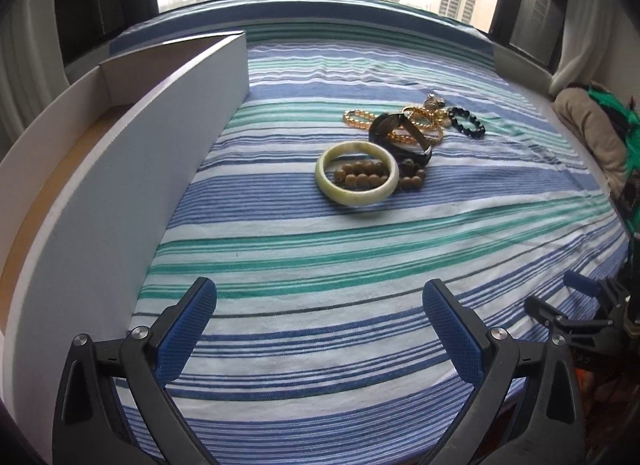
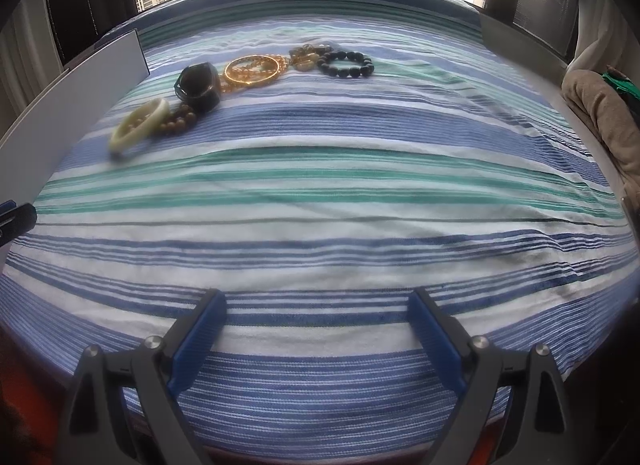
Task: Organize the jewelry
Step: 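Move both tools back over the remaining jewelry on the bedspread, then grasp the pale jade bangle with the left tool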
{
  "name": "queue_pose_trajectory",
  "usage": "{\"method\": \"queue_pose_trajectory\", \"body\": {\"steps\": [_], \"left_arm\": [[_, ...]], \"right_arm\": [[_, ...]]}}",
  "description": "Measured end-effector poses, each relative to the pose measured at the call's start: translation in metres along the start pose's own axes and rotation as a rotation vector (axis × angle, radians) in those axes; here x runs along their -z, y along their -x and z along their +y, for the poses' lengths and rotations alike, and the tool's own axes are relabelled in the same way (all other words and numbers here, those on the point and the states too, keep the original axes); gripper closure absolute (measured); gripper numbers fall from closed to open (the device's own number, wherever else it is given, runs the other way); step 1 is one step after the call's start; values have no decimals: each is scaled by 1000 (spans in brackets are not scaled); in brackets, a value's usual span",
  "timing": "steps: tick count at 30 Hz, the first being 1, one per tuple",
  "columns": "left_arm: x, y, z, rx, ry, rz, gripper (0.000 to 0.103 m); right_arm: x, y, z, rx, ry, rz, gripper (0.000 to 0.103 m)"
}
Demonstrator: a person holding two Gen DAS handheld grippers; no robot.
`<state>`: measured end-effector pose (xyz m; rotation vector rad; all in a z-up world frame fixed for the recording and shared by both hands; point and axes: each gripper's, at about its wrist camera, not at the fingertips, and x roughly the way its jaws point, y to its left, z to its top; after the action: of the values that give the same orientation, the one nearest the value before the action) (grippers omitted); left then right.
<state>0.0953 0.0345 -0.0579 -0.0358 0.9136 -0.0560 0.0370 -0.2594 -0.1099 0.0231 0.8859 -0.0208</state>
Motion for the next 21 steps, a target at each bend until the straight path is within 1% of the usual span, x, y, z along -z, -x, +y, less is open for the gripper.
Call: {"method": "queue_pose_trajectory", "body": {"steps": [3, 6, 8, 10, 11, 12, 14, 16, 19, 20, 21], "left_arm": [[-21, -3, -15, 32, -61, -12, 0], [-39, -16, -43, 60, -196, -34, 1], [-47, -34, -59, 48, -283, -45, 1], [-55, -57, -69, 29, -337, -19, 11], [-58, -69, -72, 28, -352, 4, 20], [-60, -79, -73, 32, -361, 29, 26], [-64, -95, -72, 40, -356, 73, 30], [-64, -107, -70, 40, -347, 112, 36], [-61, -108, -73, 17, -379, 93, 42], [-60, -107, -73, 5, -378, 91, 54], [-61, -105, -72, 1, -373, 89, 69]], "right_arm": [[1, 0, 0, -1, 0, -8, 8], [1, 0, 1, -1, -2, -10, 8], [1, 0, 1, -1, -1, -10, 8], [1, 0, 1, -1, -1, -9, 8], [1, 0, 1, -1, -2, -9, 8], [1, 1, 1, -1, -3, -8, 8], [1, 1, 1, -1, -4, -6, 8], [2, 2, 1, -4, -2, -6, 8], [2, 2, 0, -15, 9, 0, 8], [1, 3, -1, -25, 12, 9, 8], [0, 4, -3, -44, 13, 19, 8]]}}
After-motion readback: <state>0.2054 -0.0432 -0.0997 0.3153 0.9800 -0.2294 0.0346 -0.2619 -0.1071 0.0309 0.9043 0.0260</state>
